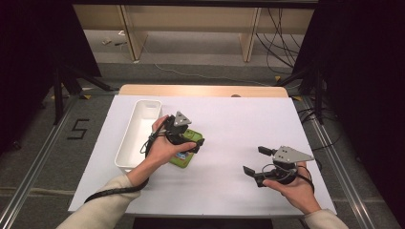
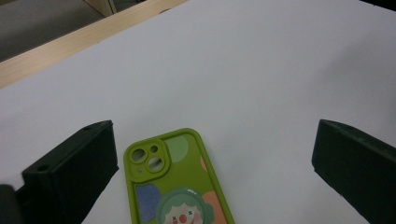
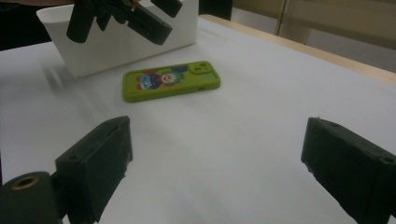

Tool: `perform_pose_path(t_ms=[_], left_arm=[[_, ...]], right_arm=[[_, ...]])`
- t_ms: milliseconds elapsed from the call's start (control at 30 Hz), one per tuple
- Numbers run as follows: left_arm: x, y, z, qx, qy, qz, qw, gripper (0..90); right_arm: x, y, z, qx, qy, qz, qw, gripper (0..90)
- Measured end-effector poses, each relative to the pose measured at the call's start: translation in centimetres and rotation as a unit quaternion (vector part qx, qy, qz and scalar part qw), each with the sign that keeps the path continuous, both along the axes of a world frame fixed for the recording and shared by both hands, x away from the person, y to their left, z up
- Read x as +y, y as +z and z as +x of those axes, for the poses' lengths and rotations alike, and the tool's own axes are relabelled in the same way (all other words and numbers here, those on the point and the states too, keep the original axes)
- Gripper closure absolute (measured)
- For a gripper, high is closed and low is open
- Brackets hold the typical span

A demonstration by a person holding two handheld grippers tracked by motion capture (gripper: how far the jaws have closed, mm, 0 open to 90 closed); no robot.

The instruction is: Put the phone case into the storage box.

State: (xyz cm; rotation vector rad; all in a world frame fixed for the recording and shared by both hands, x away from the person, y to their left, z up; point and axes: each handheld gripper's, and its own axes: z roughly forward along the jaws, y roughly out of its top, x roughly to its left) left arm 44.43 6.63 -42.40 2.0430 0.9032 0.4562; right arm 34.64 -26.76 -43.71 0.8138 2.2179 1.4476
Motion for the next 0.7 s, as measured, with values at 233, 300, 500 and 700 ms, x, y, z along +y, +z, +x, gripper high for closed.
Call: perform_pose_path(t_ms=[233,300,500,700], left_arm=[[-1.0,-0.2,0.8,-0.004,0.001,0.013,0.9999,0.0],[-1.3,-0.2,1.0,-0.002,0.003,0.009,0.9999,0.0],[-1.8,-0.1,1.9,-0.003,0.008,0.019,0.9998,0.0],[-2.2,-0.5,2.8,0.004,0.017,0.026,0.9995,0.0]], right_arm=[[0.0,0.0,0.0,0.0,0.0,0.001,1.0,9.9],[0.0,0.0,0.0,0.001,0.0,0.0,1.0,9.9],[-0.1,0.0,0.0,0.001,-0.001,0.002,1.0,9.9],[-0.1,0.0,0.0,0.002,0.001,0.001,1.0,9.9]])
